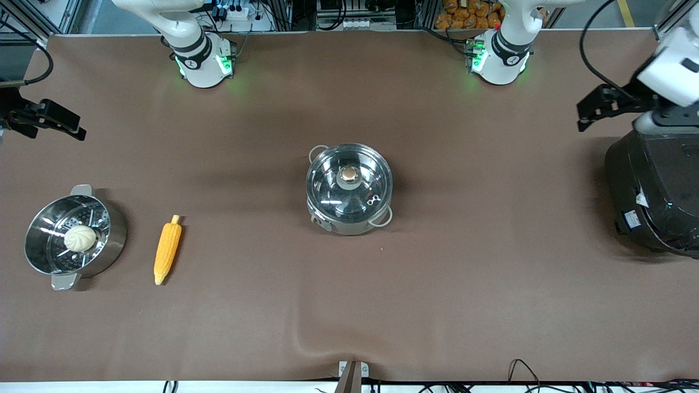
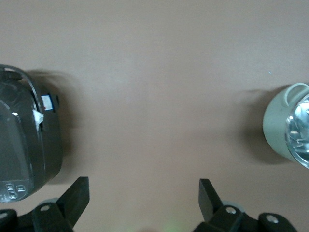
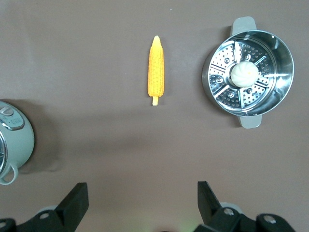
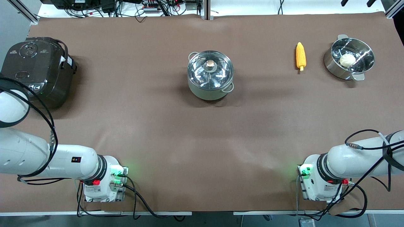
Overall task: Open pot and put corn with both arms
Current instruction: 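Move the left gripper toward the glass lid while the right gripper reaches the corn, then grasp the lid knob with the left gripper while the right gripper grasps the corn, then lift the lid aside with the left gripper while the right gripper lifts the corn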
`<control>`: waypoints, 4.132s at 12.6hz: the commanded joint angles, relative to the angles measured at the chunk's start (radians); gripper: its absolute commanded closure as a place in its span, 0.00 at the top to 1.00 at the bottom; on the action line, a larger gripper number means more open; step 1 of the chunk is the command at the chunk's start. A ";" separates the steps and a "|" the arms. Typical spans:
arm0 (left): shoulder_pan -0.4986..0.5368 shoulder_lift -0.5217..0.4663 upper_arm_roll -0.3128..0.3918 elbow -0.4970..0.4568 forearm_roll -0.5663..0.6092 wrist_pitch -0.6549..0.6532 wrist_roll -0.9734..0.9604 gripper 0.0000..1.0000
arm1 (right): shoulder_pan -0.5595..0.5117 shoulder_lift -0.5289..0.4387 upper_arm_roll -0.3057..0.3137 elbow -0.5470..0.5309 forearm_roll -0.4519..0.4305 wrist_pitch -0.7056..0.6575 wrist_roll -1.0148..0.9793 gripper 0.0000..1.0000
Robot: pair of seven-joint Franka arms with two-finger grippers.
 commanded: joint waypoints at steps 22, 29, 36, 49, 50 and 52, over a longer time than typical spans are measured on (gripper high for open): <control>-0.412 0.568 -0.361 0.087 0.248 0.476 -1.009 0.99 | -0.024 0.462 0.011 -0.034 -0.025 0.338 -0.050 1.00; -0.458 0.668 -0.275 0.084 0.253 0.598 -1.001 0.90 | -0.006 0.608 0.011 -0.064 -0.019 0.560 -0.052 1.00; -0.475 0.661 -0.273 0.084 0.254 0.598 -1.016 0.78 | -0.044 0.670 0.010 -0.153 -0.030 0.784 -0.122 1.00; -0.490 0.654 -0.275 0.069 0.254 0.547 -1.064 0.19 | -0.034 0.704 0.011 -0.201 -0.016 0.860 -0.107 1.00; -0.498 0.655 -0.275 0.069 0.254 0.547 -1.073 0.00 | -0.034 0.704 0.011 -0.199 -0.015 0.863 -0.107 1.00; -0.487 0.636 -0.275 0.075 0.254 0.547 -1.070 0.00 | -0.020 0.710 0.011 -0.199 -0.015 0.884 -0.109 1.00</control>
